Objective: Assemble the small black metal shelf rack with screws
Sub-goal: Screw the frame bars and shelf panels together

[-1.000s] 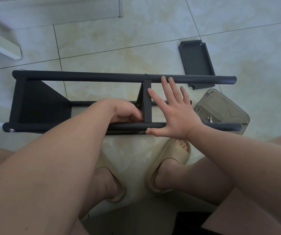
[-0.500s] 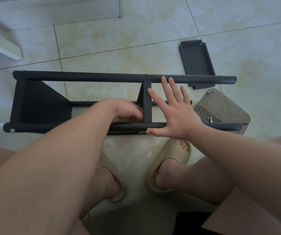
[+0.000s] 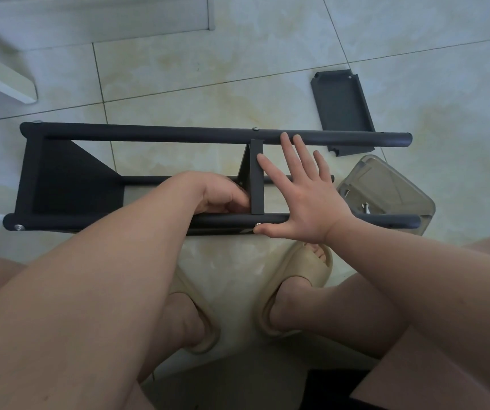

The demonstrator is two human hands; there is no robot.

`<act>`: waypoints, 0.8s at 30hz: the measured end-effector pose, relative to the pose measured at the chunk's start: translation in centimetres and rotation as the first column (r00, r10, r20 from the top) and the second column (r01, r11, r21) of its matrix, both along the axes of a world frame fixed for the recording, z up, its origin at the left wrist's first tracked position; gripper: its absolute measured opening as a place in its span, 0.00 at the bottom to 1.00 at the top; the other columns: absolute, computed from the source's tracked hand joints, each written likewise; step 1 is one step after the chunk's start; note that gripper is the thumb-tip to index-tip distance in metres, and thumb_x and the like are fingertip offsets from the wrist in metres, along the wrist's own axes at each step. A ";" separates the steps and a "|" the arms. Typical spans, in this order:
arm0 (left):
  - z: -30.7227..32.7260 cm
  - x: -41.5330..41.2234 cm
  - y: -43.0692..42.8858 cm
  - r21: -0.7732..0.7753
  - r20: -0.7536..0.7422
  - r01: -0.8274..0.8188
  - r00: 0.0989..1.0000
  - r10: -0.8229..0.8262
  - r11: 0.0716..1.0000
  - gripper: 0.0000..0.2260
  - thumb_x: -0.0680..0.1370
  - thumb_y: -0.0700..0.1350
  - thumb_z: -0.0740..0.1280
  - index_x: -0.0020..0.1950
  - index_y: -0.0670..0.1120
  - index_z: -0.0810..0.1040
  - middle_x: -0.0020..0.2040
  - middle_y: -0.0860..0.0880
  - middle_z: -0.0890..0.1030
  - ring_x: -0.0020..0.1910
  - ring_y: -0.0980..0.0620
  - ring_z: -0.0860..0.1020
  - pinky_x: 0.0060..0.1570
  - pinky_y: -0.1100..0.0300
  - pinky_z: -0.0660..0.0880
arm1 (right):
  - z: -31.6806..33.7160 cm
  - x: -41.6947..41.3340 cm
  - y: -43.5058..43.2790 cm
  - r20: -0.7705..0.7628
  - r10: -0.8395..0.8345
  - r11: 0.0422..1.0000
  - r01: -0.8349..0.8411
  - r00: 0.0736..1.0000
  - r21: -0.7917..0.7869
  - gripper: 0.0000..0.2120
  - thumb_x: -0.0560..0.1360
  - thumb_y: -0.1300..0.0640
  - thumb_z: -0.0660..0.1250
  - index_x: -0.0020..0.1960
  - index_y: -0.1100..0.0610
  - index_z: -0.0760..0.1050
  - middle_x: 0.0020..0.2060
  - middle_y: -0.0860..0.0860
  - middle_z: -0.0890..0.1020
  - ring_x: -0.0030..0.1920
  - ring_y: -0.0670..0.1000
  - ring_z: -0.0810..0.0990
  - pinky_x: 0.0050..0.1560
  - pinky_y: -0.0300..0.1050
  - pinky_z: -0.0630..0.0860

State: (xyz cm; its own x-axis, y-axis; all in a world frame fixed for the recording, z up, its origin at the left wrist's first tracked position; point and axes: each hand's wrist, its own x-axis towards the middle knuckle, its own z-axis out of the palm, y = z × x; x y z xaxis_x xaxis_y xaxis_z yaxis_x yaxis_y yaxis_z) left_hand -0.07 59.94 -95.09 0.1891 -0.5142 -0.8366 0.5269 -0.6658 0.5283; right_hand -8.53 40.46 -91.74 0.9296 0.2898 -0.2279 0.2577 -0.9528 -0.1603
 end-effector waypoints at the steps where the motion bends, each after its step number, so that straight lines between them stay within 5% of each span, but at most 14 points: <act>1: -0.1 0.0 0.0 -0.001 0.007 -0.006 1.000 0.006 1.000 0.10 0.76 0.37 0.67 0.41 0.47 0.86 0.45 0.44 0.85 0.45 0.48 0.83 0.57 0.54 0.77 | 0.0 0.0 0.0 0.003 0.000 1.000 0.000 1.000 0.003 0.55 0.65 0.19 0.52 0.83 0.45 0.44 0.81 0.58 0.38 0.81 0.61 0.35 0.78 0.67 0.44; 4: -0.3 -0.1 0.1 -0.032 0.006 0.000 1.000 0.000 0.999 0.20 0.78 0.36 0.65 0.29 0.51 0.83 0.33 0.52 0.82 0.35 0.56 0.81 0.47 0.60 0.76 | -0.1 0.0 -0.1 0.018 0.001 1.000 -0.002 1.000 0.013 0.55 0.65 0.19 0.53 0.83 0.46 0.45 0.81 0.58 0.39 0.81 0.61 0.36 0.78 0.68 0.45; 9: -0.5 -0.1 0.2 -0.076 -0.015 -0.028 1.000 0.027 0.997 0.23 0.78 0.33 0.64 0.28 0.51 0.83 0.33 0.52 0.83 0.35 0.57 0.82 0.38 0.66 0.77 | -0.2 0.0 -0.1 0.026 0.001 1.000 -0.002 1.000 0.018 0.55 0.65 0.19 0.53 0.83 0.46 0.45 0.82 0.58 0.39 0.81 0.61 0.36 0.78 0.68 0.45; 19: 0.4 0.0 -0.1 0.024 -0.025 0.041 0.999 -0.041 0.999 0.07 0.78 0.41 0.66 0.50 0.45 0.85 0.48 0.46 0.86 0.50 0.47 0.82 0.59 0.54 0.76 | -0.2 0.0 -0.1 0.030 0.001 1.000 -0.002 1.000 0.014 0.55 0.65 0.19 0.54 0.83 0.46 0.46 0.82 0.59 0.40 0.81 0.61 0.37 0.78 0.68 0.45; 24: 0.0 -0.1 -0.2 -0.005 -0.005 -0.028 1.000 0.028 1.000 0.13 0.77 0.35 0.65 0.37 0.46 0.85 0.40 0.46 0.84 0.45 0.47 0.82 0.60 0.52 0.75 | -0.3 0.0 -0.1 0.028 0.006 1.000 -0.006 1.000 0.014 0.55 0.65 0.19 0.53 0.83 0.46 0.45 0.82 0.59 0.39 0.81 0.61 0.37 0.78 0.68 0.45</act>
State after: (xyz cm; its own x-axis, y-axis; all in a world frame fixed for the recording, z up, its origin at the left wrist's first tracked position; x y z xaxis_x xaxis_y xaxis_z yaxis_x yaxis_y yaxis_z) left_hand -0.19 59.79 -95.11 0.1991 -0.5133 -0.8348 0.5478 -0.6480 0.5291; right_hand -8.56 40.40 -92.01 0.9338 0.2982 -0.1975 0.2678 -0.9490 -0.1666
